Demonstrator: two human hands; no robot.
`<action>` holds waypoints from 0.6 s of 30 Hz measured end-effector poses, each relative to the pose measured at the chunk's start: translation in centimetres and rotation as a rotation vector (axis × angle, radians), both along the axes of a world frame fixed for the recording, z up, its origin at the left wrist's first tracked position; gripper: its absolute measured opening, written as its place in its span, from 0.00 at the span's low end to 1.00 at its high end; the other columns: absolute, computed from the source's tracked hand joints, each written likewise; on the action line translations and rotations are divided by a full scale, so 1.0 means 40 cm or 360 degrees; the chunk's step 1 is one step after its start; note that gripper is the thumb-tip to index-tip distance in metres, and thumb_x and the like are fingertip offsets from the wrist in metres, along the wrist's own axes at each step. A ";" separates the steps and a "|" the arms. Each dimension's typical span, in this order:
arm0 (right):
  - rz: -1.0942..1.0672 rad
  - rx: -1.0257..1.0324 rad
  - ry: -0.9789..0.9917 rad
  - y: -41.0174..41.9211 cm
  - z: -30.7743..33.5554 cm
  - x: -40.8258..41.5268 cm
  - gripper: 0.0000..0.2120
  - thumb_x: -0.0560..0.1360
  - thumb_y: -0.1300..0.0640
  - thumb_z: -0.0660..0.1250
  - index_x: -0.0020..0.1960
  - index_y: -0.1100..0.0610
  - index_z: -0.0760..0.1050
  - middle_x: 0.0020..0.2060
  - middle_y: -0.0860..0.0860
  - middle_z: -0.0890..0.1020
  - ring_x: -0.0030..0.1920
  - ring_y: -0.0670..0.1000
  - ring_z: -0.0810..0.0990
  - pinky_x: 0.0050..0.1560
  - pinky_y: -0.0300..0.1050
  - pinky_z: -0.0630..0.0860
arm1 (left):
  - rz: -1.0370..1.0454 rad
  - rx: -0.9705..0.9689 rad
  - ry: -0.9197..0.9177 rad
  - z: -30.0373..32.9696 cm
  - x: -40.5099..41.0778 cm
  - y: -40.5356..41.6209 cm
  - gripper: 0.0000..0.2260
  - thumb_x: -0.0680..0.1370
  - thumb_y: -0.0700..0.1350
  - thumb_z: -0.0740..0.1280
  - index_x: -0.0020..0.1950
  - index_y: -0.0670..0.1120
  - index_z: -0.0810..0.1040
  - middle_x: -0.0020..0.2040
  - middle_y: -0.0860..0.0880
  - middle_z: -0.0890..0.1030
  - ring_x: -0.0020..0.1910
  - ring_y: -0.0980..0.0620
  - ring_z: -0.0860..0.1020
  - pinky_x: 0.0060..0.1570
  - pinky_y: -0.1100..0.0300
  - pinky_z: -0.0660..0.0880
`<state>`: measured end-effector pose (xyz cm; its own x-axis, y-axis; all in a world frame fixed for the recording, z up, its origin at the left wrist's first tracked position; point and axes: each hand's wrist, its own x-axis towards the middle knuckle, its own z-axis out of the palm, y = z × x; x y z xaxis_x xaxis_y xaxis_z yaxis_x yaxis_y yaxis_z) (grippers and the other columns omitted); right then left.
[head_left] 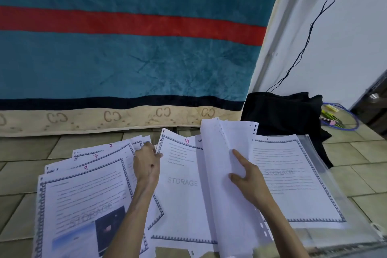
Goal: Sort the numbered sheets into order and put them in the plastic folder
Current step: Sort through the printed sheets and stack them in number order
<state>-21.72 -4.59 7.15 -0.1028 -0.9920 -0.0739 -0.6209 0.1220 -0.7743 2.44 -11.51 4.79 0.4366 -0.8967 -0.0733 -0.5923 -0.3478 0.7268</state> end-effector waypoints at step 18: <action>-0.0127 0.0000 -0.0387 -0.002 -0.004 0.004 0.28 0.70 0.51 0.72 0.68 0.52 0.70 0.61 0.44 0.74 0.63 0.41 0.69 0.61 0.36 0.63 | -0.0792 -0.0084 0.0883 0.035 -0.262 0.085 0.18 0.78 0.61 0.56 0.59 0.52 0.74 0.56 0.52 0.81 0.55 0.58 0.77 0.50 0.67 0.69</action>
